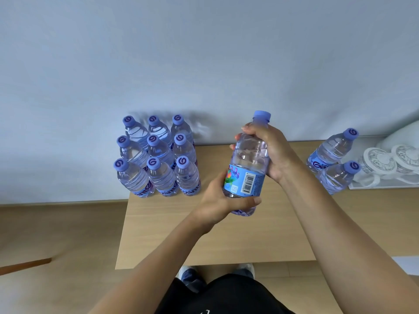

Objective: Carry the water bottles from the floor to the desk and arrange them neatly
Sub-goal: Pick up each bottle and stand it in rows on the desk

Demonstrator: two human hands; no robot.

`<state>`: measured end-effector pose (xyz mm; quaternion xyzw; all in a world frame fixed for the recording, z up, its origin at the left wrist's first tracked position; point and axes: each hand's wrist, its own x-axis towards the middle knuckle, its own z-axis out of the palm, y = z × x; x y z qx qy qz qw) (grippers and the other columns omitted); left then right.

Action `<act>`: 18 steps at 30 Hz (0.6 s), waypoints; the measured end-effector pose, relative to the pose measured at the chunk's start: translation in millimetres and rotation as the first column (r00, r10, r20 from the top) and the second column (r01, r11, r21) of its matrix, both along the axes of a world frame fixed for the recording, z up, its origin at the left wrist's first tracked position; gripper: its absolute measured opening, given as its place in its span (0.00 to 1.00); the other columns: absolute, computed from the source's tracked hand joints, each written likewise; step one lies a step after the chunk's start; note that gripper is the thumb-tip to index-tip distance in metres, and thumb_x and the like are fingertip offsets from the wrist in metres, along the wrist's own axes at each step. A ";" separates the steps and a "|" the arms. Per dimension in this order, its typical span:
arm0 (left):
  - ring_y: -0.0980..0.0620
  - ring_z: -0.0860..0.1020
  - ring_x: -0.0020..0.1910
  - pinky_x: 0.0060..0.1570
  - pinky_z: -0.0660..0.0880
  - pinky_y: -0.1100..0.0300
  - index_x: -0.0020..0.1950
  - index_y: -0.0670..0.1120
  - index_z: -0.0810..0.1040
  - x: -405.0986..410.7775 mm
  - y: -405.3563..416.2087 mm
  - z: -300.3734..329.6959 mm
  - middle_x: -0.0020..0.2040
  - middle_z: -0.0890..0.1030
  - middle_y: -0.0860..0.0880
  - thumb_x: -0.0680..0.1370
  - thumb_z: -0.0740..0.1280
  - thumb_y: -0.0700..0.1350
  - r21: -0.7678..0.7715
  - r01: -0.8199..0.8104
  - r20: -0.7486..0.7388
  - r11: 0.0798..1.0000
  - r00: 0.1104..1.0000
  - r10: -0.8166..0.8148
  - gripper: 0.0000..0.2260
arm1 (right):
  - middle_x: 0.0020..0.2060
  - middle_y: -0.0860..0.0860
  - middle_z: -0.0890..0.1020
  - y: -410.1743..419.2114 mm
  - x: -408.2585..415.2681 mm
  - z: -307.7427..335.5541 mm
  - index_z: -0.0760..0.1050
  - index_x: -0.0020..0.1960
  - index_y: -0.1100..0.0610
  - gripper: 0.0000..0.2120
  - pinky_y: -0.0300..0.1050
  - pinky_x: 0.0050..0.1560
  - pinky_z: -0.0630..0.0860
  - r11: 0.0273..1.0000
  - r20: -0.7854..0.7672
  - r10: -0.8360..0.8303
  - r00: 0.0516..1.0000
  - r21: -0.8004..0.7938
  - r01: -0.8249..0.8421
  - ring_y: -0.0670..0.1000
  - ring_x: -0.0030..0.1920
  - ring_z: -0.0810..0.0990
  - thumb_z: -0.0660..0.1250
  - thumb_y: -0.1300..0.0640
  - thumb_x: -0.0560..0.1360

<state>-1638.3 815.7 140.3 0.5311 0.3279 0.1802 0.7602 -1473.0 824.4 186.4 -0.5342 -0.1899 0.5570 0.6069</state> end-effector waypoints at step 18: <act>0.52 0.80 0.37 0.36 0.77 0.61 0.54 0.42 0.76 -2.6 -6.2 15.2 0.40 0.83 0.48 0.63 0.80 0.41 0.071 -0.044 0.002 0.997 0.999 0.044 0.23 | 0.30 0.57 0.79 -9.4 -16.4 7.0 0.75 0.35 0.53 0.06 0.45 0.34 0.76 0.992 0.096 -0.082 0.992 0.104 0.072 0.56 0.29 0.78 0.72 0.58 0.68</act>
